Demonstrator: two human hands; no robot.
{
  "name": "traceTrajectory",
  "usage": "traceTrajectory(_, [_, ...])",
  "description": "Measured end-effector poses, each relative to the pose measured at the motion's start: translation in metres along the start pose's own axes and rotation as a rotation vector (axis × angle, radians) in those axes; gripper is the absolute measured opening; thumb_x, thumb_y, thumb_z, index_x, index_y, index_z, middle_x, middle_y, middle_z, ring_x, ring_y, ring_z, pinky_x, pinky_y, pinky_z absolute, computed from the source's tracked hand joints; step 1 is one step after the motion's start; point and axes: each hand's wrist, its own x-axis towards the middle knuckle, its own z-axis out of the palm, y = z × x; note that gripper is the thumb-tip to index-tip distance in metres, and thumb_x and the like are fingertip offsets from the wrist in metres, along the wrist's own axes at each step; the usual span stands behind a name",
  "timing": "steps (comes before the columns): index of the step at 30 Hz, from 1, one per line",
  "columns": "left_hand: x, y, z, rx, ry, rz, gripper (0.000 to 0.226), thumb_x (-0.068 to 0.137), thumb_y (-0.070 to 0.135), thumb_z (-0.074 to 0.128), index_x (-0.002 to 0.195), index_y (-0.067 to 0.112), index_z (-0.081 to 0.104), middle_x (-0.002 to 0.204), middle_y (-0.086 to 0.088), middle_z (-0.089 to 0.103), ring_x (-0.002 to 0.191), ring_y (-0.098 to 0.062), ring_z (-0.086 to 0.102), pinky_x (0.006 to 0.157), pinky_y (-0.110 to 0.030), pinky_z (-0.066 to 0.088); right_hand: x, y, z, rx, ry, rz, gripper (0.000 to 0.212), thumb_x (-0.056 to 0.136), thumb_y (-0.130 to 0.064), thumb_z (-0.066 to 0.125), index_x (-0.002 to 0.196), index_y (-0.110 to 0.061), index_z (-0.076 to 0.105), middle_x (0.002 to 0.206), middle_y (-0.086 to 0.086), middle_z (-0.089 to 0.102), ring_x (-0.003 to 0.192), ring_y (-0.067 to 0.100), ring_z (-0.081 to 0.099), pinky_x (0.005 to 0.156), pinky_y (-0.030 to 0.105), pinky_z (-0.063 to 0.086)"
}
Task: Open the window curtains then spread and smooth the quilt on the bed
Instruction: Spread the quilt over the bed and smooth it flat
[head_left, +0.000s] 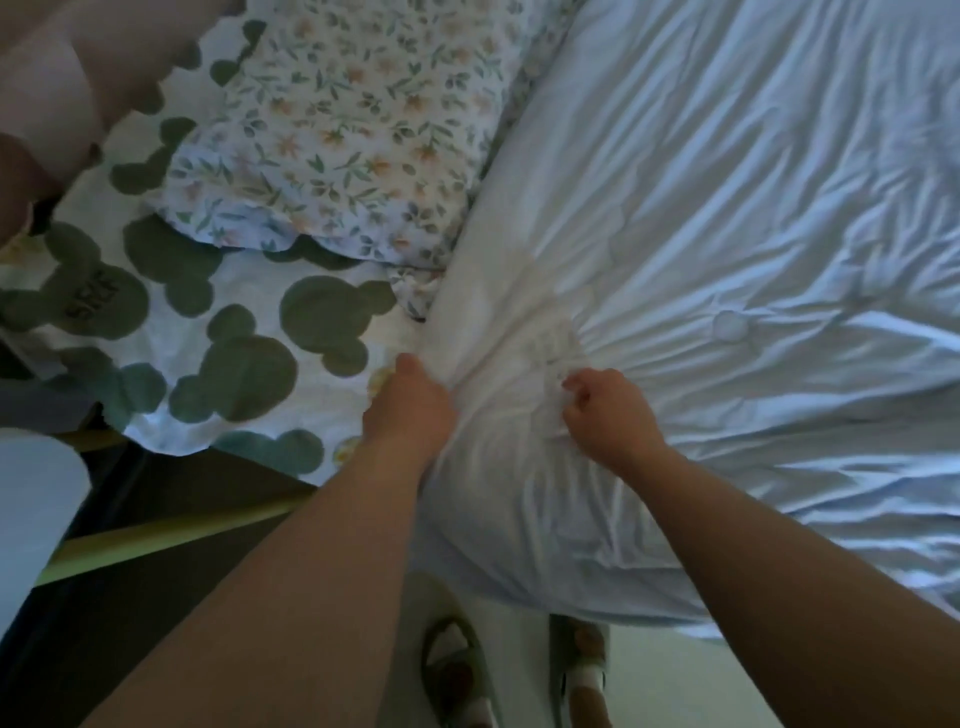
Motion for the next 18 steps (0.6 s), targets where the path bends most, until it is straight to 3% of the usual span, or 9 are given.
traceTrajectory(2, [0.002, -0.003, -0.005, 0.108, 0.062, 0.018, 0.052, 0.096, 0.018, 0.041, 0.144, 0.005, 0.023, 0.141, -0.020, 0.041, 0.125, -0.039, 0.045, 0.100, -0.046, 0.038, -0.012, 0.031, -0.006, 0.010, 0.030, 0.073, 0.033, 0.086, -0.017, 0.053, 0.117, -0.015, 0.063, 0.117, 0.017, 0.059, 0.109, 0.035, 0.057, 0.094, 0.036, 0.046])
traceTrajectory(4, [0.006, -0.003, -0.014, 0.165, 0.101, -0.074, 0.052, 0.095, 0.014, 0.044, 0.143, 0.006, 0.025, 0.143, -0.021, 0.038, 0.128, -0.040, 0.043, 0.102, -0.048, 0.037, -0.025, 0.054, -0.009, 0.027, 0.064, 0.120, 0.032, 0.087, -0.017, 0.052, 0.117, -0.015, 0.064, 0.118, 0.018, 0.060, 0.108, 0.036, 0.058, 0.093, 0.037, 0.046])
traceTrajectory(7, [-0.001, 0.016, -0.008, 0.217, 0.138, -0.219, 0.063, 0.090, 0.017, 0.054, 0.144, 0.005, 0.024, 0.147, -0.023, 0.030, 0.134, -0.042, 0.032, 0.107, -0.052, 0.030, -0.044, 0.089, -0.012, 0.059, 0.078, 0.124, 0.033, 0.086, -0.013, 0.053, 0.117, -0.014, 0.065, 0.119, 0.017, 0.060, 0.107, 0.033, 0.059, 0.093, 0.034, 0.045])
traceTrajectory(9, [-0.014, 0.027, 0.003, 0.330, 0.188, -0.202, 0.079, 0.088, 0.025, 0.058, 0.149, 0.009, 0.012, 0.152, -0.021, 0.016, 0.140, -0.039, 0.018, 0.113, -0.053, 0.018, -0.054, 0.106, -0.013, 0.093, 0.103, 0.107, 0.030, 0.088, -0.011, 0.052, 0.114, -0.013, 0.067, 0.118, 0.016, 0.061, 0.106, 0.033, 0.059, 0.095, 0.034, 0.045])
traceTrajectory(11, [-0.034, 0.044, 0.028, 0.384, 0.234, 0.000, 0.086, 0.083, 0.027, 0.060, 0.151, 0.012, 0.008, 0.153, -0.018, 0.013, 0.141, -0.037, 0.014, 0.115, -0.052, 0.011, -0.065, 0.125, -0.020, 0.094, 0.139, 0.118, 0.027, 0.091, -0.012, 0.049, 0.111, -0.014, 0.067, 0.117, 0.014, 0.060, 0.106, 0.032, 0.059, 0.094, 0.036, 0.045])
traceTrajectory(13, [-0.058, 0.064, 0.059, 0.343, 0.244, 0.215, 0.084, 0.079, 0.029, 0.064, 0.148, 0.012, 0.020, 0.148, -0.018, 0.023, 0.136, -0.037, 0.024, 0.113, -0.049, 0.016, -0.073, 0.143, -0.026, 0.102, 0.159, 0.154, 0.025, 0.093, -0.013, 0.047, 0.108, -0.015, 0.066, 0.117, 0.010, 0.060, 0.104, 0.030, 0.059, 0.090, 0.035, 0.046])
traceTrajectory(18, [-0.130, 0.141, 0.146, 0.248, 0.076, 0.613, 0.043, 0.077, 0.024, 0.061, 0.117, 0.013, 0.052, 0.118, -0.013, 0.050, 0.108, -0.035, 0.047, 0.091, -0.040, 0.039, -0.097, 0.212, -0.054, 0.092, 0.176, 0.204, 0.025, 0.089, -0.007, 0.045, 0.103, -0.014, 0.064, 0.111, 0.011, 0.058, 0.099, 0.031, 0.059, 0.083, 0.035, 0.047])
